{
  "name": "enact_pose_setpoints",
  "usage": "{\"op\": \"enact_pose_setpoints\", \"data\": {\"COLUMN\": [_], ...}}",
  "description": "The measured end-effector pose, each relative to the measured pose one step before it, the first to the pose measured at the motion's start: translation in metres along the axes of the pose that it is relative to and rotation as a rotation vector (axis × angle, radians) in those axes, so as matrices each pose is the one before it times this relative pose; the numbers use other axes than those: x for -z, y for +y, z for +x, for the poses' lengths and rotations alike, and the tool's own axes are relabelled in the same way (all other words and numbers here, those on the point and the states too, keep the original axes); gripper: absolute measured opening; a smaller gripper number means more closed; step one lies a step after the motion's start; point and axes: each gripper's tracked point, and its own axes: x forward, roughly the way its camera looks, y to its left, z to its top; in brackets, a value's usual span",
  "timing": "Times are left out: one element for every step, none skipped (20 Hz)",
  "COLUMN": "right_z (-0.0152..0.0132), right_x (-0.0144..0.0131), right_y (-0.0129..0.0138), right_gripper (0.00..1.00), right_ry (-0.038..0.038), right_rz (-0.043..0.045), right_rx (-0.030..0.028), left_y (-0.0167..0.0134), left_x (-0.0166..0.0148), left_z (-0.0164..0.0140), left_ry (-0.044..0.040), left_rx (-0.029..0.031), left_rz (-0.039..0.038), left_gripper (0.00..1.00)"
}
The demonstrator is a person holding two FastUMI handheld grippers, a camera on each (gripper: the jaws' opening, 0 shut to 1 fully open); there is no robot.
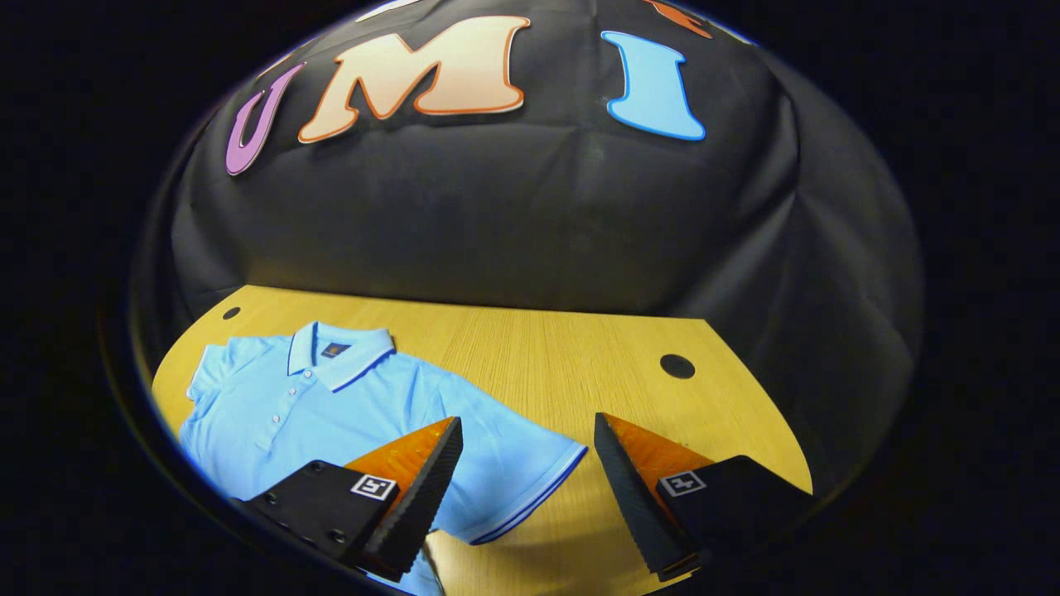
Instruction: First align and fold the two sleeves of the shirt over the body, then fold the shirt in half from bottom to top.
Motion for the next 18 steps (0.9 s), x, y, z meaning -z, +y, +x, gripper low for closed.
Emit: {"op": "enact_pose_setpoints", "data": {"right_z": [0.00519, 0.00380, 0.00384, 0.00506, 0.00329, 0.00261, 0.00258, 0.00141, 0.00148, 0.00338, 0.00148, -0.00086, 0.00068, 0.00222, 0.00124, 0.00041, -0.00087, -0.00078], "right_x": [0.00596, 0.00774, 0.00511, 0.00588, 0.00462, 0.00576, 0.00533, 0.00638, 0.00390, 0.00443, 0.00387, 0.00407, -0.00134, 0.00384, -0.00220, -0.00031, -0.00141, 0.00042], "right_y": [-0.00035, -0.00057, 0.00002, -0.00103, -0.00152, 0.00076, 0.00171, 0.00200, 0.00098, -0.00065, -0.00128, 0.00179, 0.00139, 0.00187, -0.00047, 0.00139, 0.00299, 0.00663], "right_gripper": [0.99, 0.99, 0.99, 0.99, 0.99, 1.00, 0.99, 0.99, 0.99, 1.00, 0.99, 1.00, 1.00, 0.99, 0.96, 0.93, 0.78, 0.63], "right_ry": [0.01801, 0.02189, 0.01908, 0.01497, 0.01483, 0.01790, 0.01852, 0.02090, 0.01507, 0.01322, 0.01533, 0.01802, -0.00178, 0.01182, -0.01135, -0.00200, -0.00396, -0.00175], "right_rz": [0.00375, 0.00807, 0.00607, 0.00086, -0.00254, 0.00082, 0.00372, 0.00692, 0.00324, 0.00128, 0.00384, 0.00998, 0.02320, 0.02200, 0.00562, 0.00326, -0.00619, -0.00219], "right_rx": [0.00276, 0.00365, 0.00001, 0.00538, 0.00483, -0.00074, -0.00689, -0.00594, -0.00690, 0.00098, 0.00047, -0.01127, -0.01112, -0.01178, 0.00531, -0.01487, -0.01541, -0.02063], "left_y": [-0.00104, -0.00093, -0.00098, -0.00168, -0.00030, -0.00112, -0.00079, -0.00162, -0.00067, -0.00190, -0.00189, -0.00187, -0.00284, -0.00297, -0.00298, -0.00294, -0.00293, -0.00348], "left_x": [0.00146, -0.00017, 0.00050, -0.00060, 0.00147, 0.00030, 0.00046, 0.00016, -0.00098, -0.00109, 0.00127, -0.00008, 0.00057, 0.00068, 0.00037, -0.00071, -0.00089, -0.00108], "left_z": [0.00086, -0.00021, 0.00007, -0.00040, -0.00079, 0.00028, 0.00020, -0.00115, -0.00045, 0.00018, 0.00112, 0.00059, -0.00127, -0.00015, 0.00069, -0.00032, -0.00038, -0.00039], "left_ry": [0.00390, 0.00373, 0.00099, 0.00110, 0.00236, 0.00228, 0.00199, 0.00149, -0.00375, -0.00127, 0.00196, -0.00007, 0.00072, 0.00287, 0.00019, 0.00206, -0.00545, 0.00003], "left_rx": [0.00015, 0.00070, -0.00065, -0.00005, -0.00089, -0.00037, -0.00012, -0.00067, 0.00018, 0.00440, 0.00161, 0.00303, 0.00402, 0.00303, 0.00529, 0.00318, 0.00494, 0.00456], "left_rz": [0.00256, 0.00272, 0.00152, 0.00370, 0.00415, 0.00222, 0.00159, 0.00205, 0.00044, 0.00156, 0.00468, 0.00210, 0.00130, 0.00103, -0.00160, -0.00111, -0.00316, 0.00094], "left_gripper": [0.95, 0.95, 0.95, 0.95, 0.95, 0.94, 0.94, 0.94, 0.95, 0.94, 0.95, 0.95, 0.95, 0.95, 0.95, 0.96, 0.96, 0.97]}}
